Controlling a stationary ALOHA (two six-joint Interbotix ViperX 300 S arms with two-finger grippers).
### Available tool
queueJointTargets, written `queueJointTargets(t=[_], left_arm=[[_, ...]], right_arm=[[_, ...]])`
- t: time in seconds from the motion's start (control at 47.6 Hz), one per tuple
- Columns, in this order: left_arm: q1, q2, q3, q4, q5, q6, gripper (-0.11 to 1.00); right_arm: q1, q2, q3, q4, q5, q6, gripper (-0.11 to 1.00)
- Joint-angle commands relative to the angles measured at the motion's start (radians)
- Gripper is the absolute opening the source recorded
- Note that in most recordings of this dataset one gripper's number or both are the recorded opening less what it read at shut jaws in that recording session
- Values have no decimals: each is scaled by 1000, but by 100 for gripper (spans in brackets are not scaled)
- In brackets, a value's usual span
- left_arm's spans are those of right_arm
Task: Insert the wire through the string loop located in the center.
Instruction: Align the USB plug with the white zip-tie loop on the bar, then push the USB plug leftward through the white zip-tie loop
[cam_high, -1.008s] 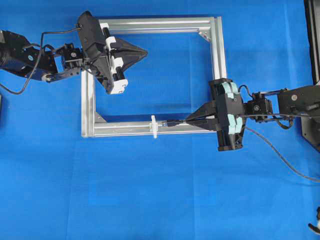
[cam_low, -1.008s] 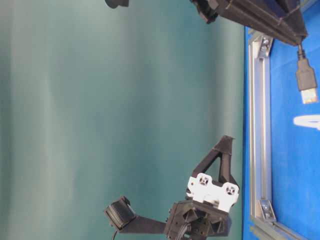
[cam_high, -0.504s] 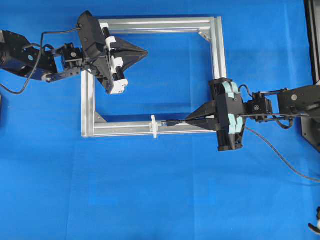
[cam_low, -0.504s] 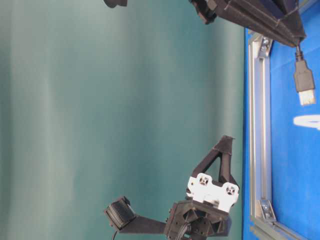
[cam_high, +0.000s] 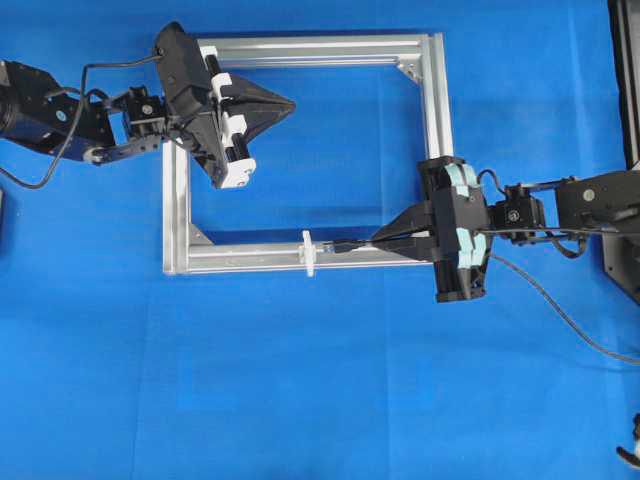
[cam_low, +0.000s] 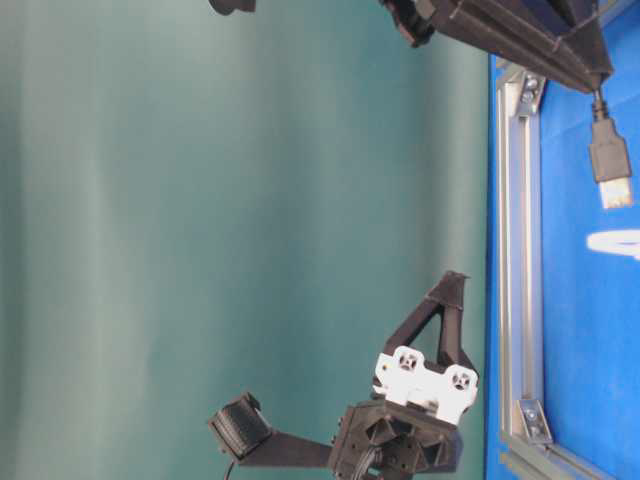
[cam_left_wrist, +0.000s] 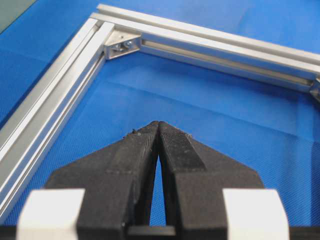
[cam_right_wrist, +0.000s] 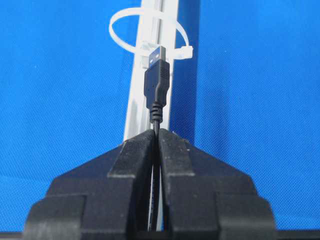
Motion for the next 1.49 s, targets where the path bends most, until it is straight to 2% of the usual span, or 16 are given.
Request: queueJointTargets(t=[0.0,1.469], left_arm=[[-2,-28,-6,2,-5,0,0],[-2,-28,-6,2,-5,0,0]], right_arm=[[-2,-20,-6,2,-9,0,-2],[-2,-3,-26,0,-9,0,-2]])
